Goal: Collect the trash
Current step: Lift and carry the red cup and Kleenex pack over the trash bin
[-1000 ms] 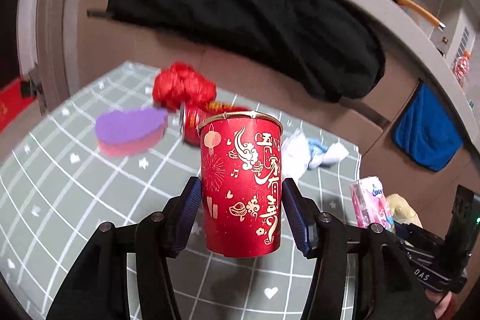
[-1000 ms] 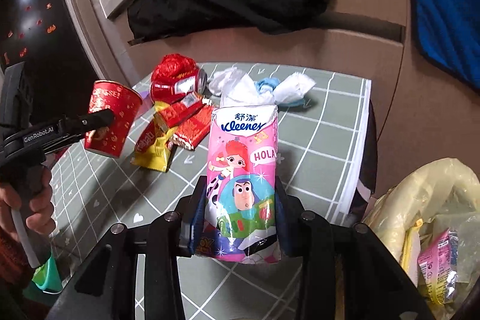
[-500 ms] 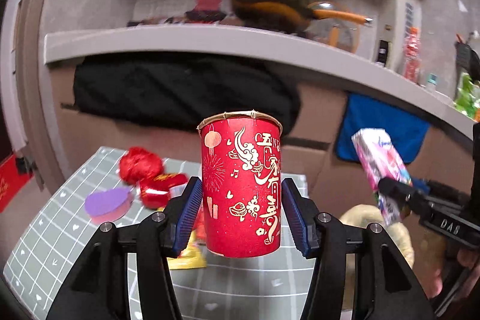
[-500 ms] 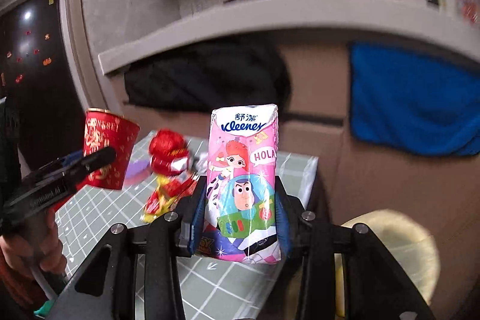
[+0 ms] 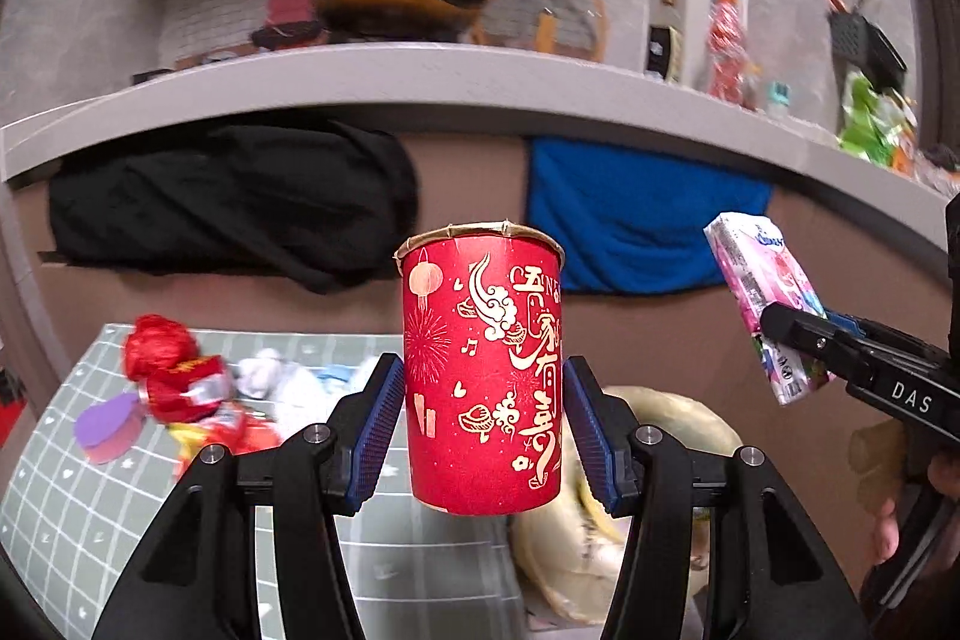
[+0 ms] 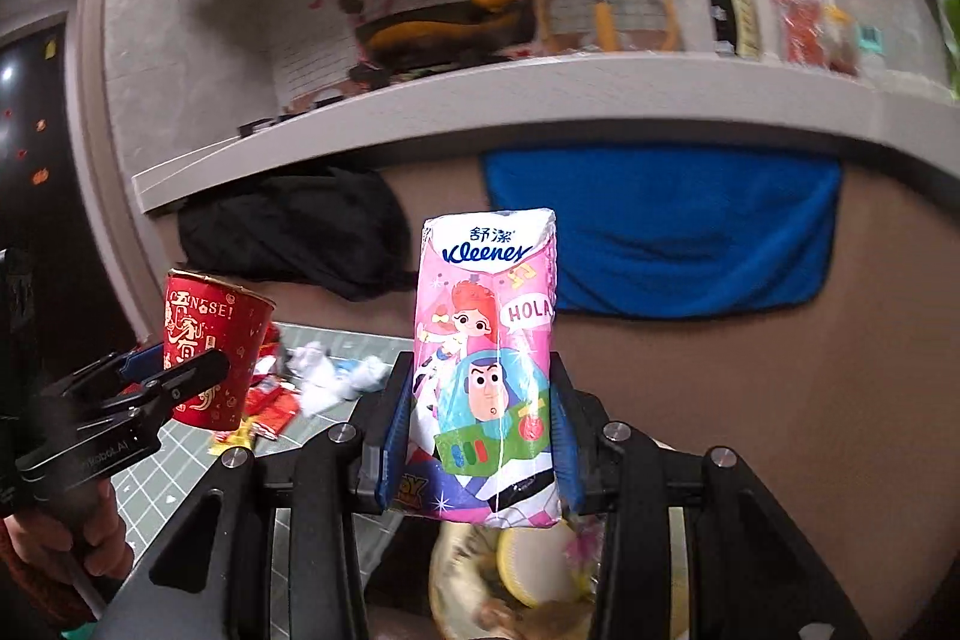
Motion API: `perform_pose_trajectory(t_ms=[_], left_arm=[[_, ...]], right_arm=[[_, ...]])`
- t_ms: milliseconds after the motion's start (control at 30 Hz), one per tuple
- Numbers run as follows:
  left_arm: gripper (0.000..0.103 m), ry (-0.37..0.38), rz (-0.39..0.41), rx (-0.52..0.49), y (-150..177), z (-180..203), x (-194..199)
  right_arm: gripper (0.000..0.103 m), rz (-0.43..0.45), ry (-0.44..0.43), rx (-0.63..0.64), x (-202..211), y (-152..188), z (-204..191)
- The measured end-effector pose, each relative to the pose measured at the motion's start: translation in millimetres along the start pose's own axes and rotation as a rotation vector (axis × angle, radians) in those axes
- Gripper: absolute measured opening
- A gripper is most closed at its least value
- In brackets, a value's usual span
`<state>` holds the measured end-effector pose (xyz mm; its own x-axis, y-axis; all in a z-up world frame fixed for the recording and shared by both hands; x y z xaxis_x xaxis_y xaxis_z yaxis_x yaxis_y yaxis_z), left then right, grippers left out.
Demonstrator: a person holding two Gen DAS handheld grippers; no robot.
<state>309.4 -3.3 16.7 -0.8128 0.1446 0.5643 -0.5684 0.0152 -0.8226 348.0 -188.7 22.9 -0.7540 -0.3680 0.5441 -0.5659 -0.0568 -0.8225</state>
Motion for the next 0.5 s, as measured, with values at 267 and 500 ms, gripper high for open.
perform_pose_trajectory(t_ms=[267,500], left_arm=[[0.055,0.08,-0.105,-0.008,18,41,-59],[0.055,0.129,-0.202,-0.019,44,57,-98]], right_arm=[[0.037,-0.054,0.08,-0.037,-15,24,48],[0.038,-0.106,0.089,-0.07,-33,45,68]])
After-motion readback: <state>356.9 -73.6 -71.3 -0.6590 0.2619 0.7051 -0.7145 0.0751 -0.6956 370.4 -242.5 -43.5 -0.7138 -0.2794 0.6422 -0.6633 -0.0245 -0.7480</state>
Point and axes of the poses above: each gripper's, at about its wrist camera, not at the fingertips, and x roughly against the way its jaws point, z to its right, y to its underside, the point moved 8 cm from there along -x, roughly the way its jaws point, and after that the axes turned 7 degrees about -z, right-handed, at the moved point
